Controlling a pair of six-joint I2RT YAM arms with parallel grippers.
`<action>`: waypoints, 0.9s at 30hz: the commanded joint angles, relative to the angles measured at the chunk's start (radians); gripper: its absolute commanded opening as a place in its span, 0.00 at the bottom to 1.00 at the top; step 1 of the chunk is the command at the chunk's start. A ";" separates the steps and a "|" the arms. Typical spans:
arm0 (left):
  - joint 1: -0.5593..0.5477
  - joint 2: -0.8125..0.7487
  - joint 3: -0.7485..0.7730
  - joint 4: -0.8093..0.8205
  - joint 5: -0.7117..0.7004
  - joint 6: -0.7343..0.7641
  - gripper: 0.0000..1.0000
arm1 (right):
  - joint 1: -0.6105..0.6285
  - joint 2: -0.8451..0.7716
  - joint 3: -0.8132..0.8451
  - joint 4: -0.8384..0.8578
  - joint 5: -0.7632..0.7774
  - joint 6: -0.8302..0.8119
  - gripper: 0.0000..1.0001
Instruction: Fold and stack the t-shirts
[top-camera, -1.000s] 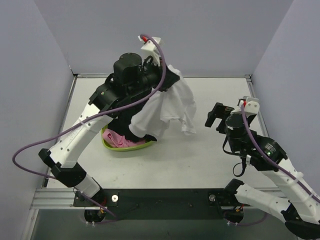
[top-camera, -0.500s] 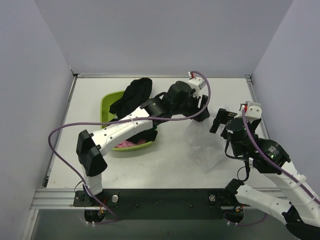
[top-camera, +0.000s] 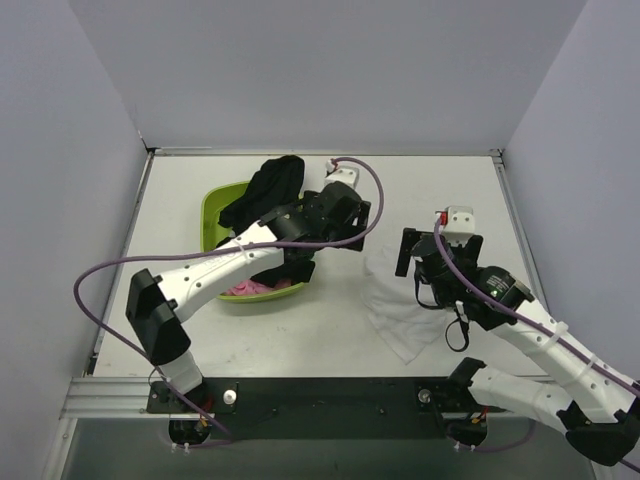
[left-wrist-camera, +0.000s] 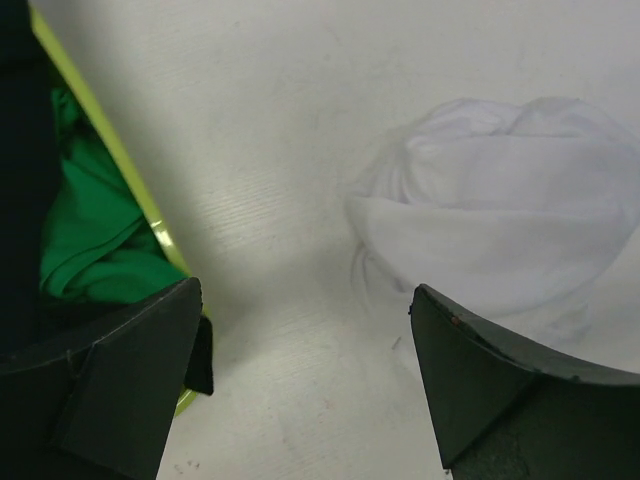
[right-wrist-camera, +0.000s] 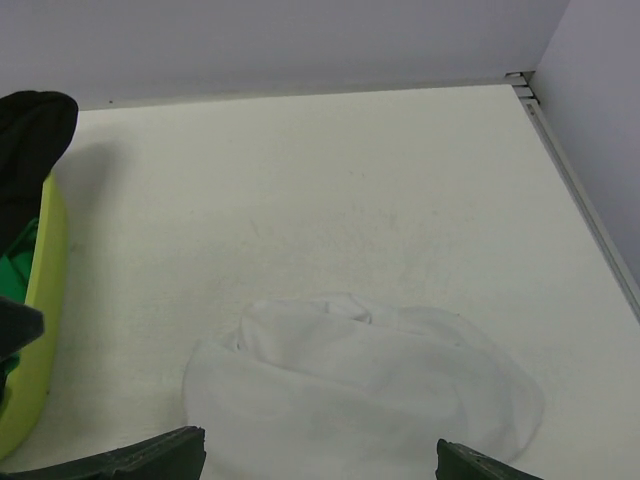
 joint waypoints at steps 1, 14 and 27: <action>0.028 -0.120 -0.175 -0.060 -0.097 -0.120 0.95 | 0.028 0.026 -0.041 0.054 -0.019 0.028 1.00; 0.112 -0.064 -0.371 0.074 0.033 -0.192 0.95 | 0.109 0.043 -0.095 0.075 0.001 0.056 1.00; 0.183 0.019 -0.504 0.141 0.116 -0.258 0.91 | 0.138 0.025 -0.141 0.071 0.009 0.091 1.00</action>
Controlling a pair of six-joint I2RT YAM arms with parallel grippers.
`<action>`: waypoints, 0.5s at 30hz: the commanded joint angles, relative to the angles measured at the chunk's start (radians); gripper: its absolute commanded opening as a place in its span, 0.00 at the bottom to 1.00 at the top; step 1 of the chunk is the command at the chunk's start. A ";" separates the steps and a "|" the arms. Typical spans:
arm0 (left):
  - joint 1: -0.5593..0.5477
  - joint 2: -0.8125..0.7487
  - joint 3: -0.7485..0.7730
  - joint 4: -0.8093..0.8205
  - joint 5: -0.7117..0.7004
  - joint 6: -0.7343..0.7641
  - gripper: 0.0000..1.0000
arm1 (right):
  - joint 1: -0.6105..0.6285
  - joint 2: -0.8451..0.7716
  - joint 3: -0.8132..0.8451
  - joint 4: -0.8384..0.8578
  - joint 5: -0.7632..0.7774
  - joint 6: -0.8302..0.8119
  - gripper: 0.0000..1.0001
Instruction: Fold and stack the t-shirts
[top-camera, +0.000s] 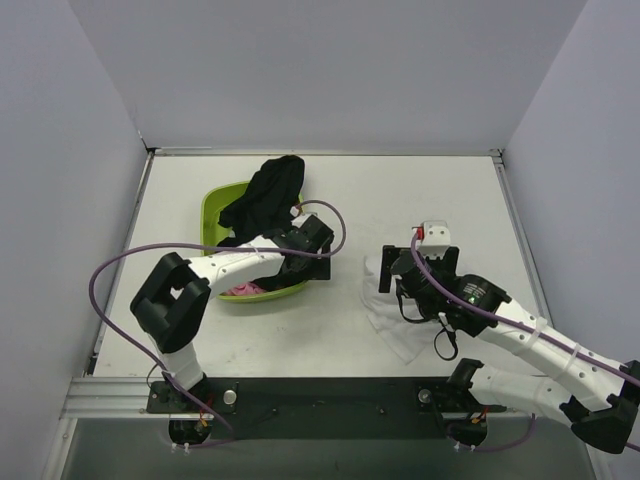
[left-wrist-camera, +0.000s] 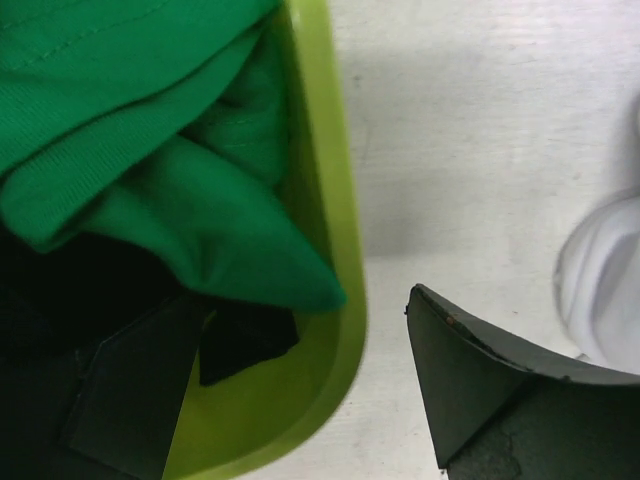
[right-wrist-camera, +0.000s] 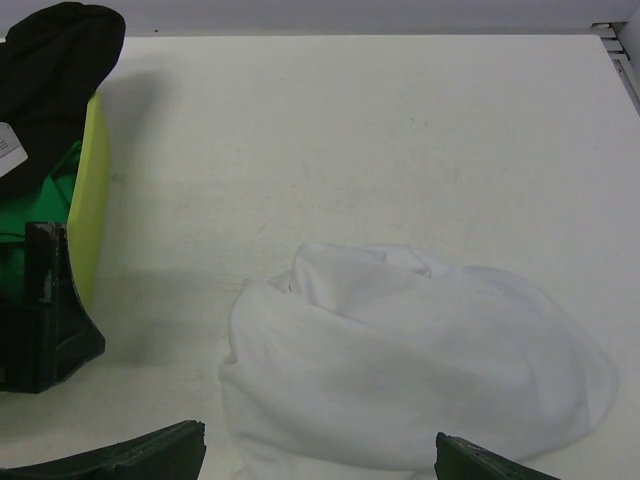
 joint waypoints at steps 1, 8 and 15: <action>0.042 0.014 -0.037 0.034 0.024 -0.038 0.90 | 0.016 -0.017 -0.019 -0.008 0.035 0.031 1.00; 0.145 -0.019 -0.094 0.009 0.025 -0.034 0.49 | 0.033 -0.009 -0.033 -0.005 0.044 0.052 1.00; 0.266 -0.039 -0.050 -0.100 0.017 0.011 0.00 | 0.055 0.009 -0.033 0.013 0.055 0.057 1.00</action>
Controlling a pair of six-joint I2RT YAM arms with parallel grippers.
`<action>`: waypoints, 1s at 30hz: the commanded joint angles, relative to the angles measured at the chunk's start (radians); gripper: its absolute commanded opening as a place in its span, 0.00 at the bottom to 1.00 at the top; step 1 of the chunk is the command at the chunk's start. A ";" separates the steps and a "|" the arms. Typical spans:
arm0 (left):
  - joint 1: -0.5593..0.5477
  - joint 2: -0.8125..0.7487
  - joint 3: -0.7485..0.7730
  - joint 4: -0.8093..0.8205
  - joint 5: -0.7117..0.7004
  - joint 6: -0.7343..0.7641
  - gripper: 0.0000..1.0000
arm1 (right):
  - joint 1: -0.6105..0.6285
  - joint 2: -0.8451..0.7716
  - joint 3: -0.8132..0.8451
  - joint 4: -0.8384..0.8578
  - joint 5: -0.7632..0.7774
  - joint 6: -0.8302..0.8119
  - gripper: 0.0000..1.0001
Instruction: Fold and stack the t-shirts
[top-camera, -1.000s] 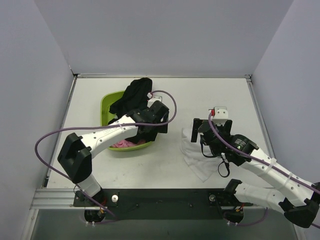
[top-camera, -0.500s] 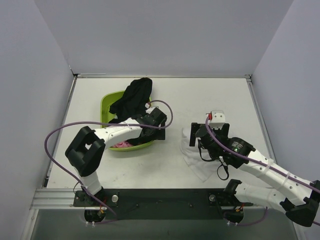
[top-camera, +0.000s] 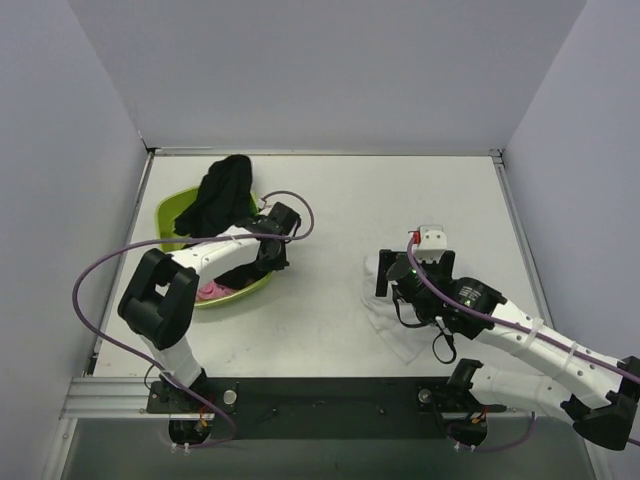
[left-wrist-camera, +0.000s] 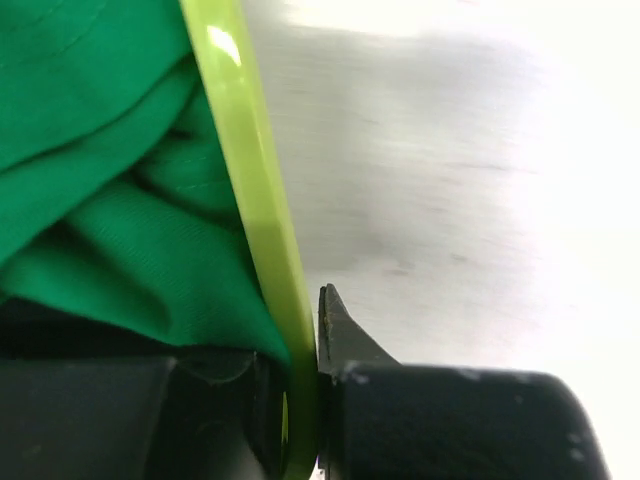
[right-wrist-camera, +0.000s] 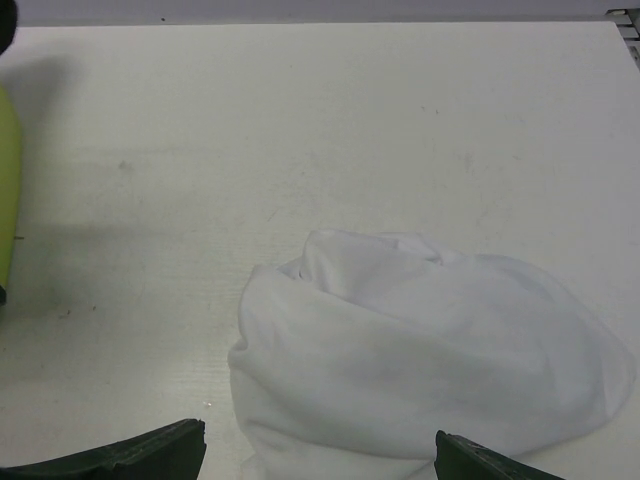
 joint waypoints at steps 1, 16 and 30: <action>0.103 -0.018 0.043 -0.126 -0.005 -0.050 0.00 | 0.017 0.018 -0.007 0.016 0.048 0.017 1.00; 0.308 0.173 0.377 -0.209 0.074 0.380 0.00 | 0.070 0.067 0.010 0.068 0.059 0.018 1.00; 0.390 0.373 0.462 -0.115 0.100 0.601 0.00 | 0.122 0.021 -0.033 0.057 0.065 0.041 1.00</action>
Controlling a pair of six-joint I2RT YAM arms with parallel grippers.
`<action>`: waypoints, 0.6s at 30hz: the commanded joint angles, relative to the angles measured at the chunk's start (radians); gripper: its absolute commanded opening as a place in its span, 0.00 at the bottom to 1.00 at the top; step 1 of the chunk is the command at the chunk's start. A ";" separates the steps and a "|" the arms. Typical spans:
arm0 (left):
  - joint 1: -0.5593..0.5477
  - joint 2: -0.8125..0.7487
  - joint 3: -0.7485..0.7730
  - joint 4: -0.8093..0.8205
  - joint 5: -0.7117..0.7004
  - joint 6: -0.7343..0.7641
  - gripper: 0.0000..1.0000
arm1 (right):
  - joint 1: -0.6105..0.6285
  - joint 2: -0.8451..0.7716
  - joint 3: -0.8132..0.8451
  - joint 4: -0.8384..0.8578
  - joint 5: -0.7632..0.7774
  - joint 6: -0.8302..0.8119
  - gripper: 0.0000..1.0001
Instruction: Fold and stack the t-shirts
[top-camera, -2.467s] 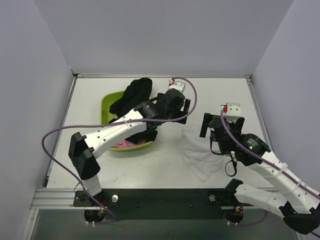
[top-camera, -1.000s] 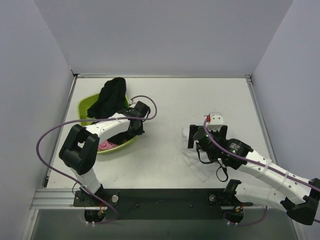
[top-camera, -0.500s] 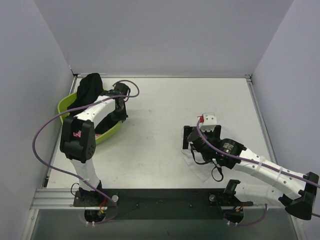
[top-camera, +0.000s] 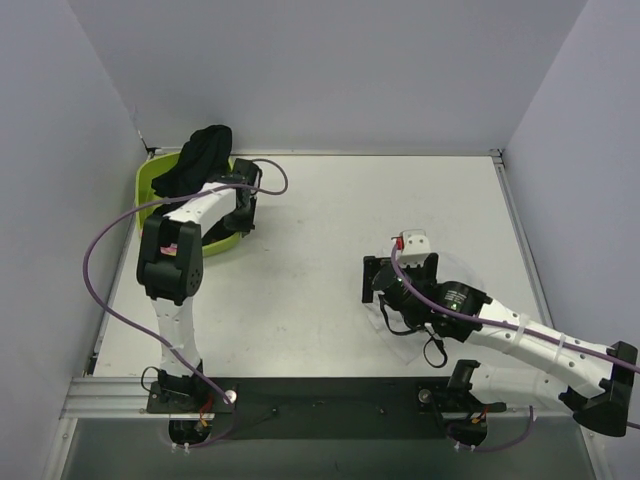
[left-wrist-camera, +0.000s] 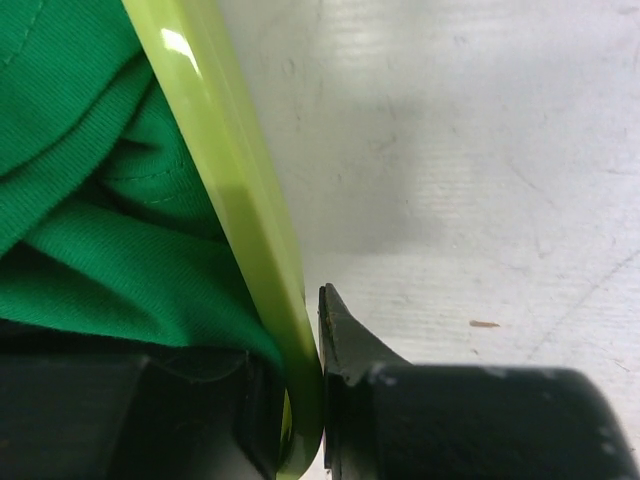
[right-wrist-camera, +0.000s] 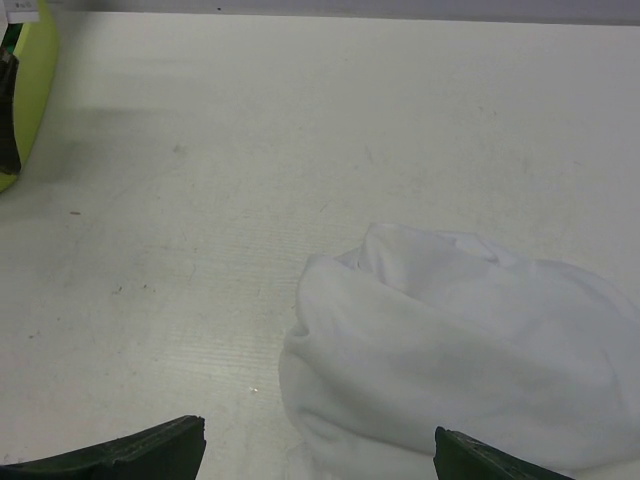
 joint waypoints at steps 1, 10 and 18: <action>0.048 0.057 0.041 0.071 0.055 0.120 0.00 | 0.028 -0.041 -0.037 -0.009 0.046 0.039 1.00; 0.097 0.119 0.131 0.093 0.150 0.280 0.00 | 0.072 -0.089 -0.092 -0.025 0.041 0.062 1.00; 0.097 0.084 0.208 0.096 -0.005 0.283 0.94 | 0.109 -0.052 -0.111 -0.028 0.050 0.089 1.00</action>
